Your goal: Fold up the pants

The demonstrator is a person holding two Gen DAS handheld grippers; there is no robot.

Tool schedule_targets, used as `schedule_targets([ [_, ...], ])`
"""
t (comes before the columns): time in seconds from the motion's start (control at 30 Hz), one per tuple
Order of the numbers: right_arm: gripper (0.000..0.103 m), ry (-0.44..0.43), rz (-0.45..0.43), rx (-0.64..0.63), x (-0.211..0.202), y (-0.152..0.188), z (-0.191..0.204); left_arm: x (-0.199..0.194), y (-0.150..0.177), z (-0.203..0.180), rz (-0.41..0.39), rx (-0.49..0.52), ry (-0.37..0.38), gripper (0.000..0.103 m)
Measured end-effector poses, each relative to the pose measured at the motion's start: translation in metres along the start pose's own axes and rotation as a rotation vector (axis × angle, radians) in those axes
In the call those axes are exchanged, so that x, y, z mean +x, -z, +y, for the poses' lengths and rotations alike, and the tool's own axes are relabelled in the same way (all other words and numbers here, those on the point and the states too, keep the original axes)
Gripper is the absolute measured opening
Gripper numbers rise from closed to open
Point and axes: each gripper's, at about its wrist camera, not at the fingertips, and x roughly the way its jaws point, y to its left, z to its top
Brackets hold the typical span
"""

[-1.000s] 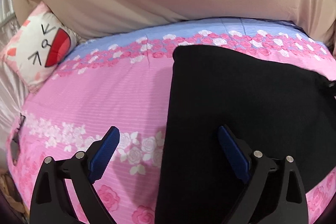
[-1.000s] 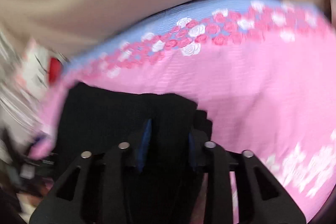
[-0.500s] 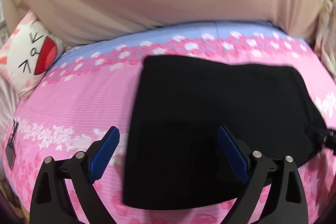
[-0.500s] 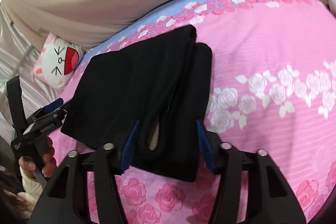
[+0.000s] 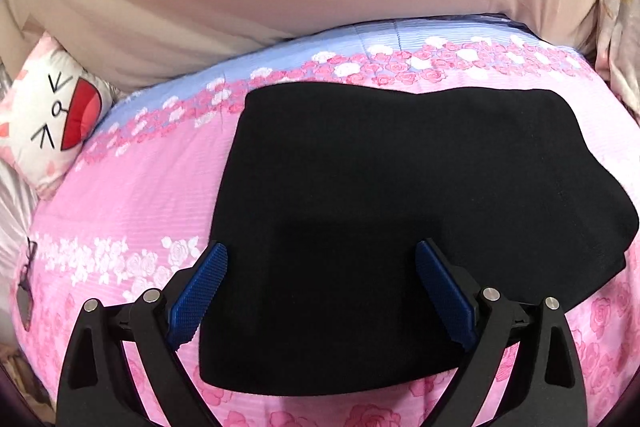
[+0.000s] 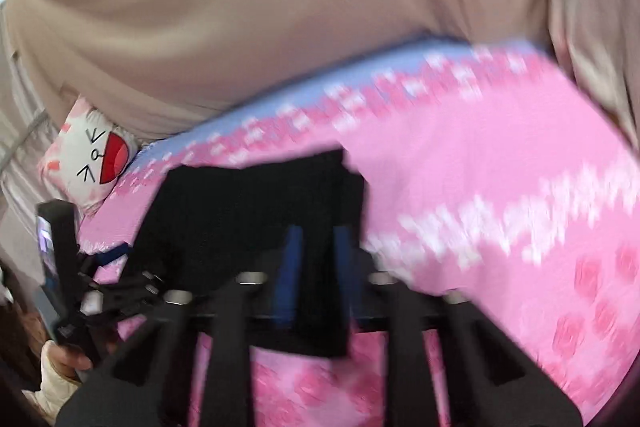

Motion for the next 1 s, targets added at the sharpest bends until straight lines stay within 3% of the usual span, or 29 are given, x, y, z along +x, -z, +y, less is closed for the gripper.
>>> schedule_targets([
  [0.13,0.012,0.035,0.042,-0.143,0.046,-0.024,0.045,0.005,0.002,-0.001,0.002,-0.005,-0.013,0.094],
  [0.27,0.008,0.156,0.200,-0.186,0.125,-0.023,0.042,0.006,0.003,0.000,0.002,0.001,-0.006,0.095],
  [0.4,0.012,0.127,0.165,-0.077,0.110,-0.033,0.031,0.006,0.005,0.000,-0.002,0.007,-0.010,0.096],
  [0.5,0.012,-0.004,0.151,-0.127,0.091,-0.046,0.072,0.002,0.006,0.005,-0.005,-0.018,0.014,0.095],
  [0.6,0.012,-0.105,0.215,-0.220,0.115,-0.049,0.124,-0.007,0.010,0.017,-0.005,-0.052,0.033,0.095],
  [0.67,0.012,-0.108,0.282,-0.254,0.152,-0.044,0.147,-0.010,0.015,0.029,-0.001,-0.076,0.026,0.095],
  [0.77,0.008,-0.006,0.357,-0.265,0.212,-0.036,0.145,-0.003,0.023,0.048,0.024,-0.099,0.017,0.098],
  [0.87,0.012,-0.010,0.337,-0.199,0.208,-0.046,0.146,0.009,0.029,0.062,0.057,-0.148,0.093,0.098],
  [1.0,0.012,-0.102,0.316,-0.262,0.195,-0.054,0.182,0.012,0.030,0.067,0.055,-0.167,0.121,0.098],
])
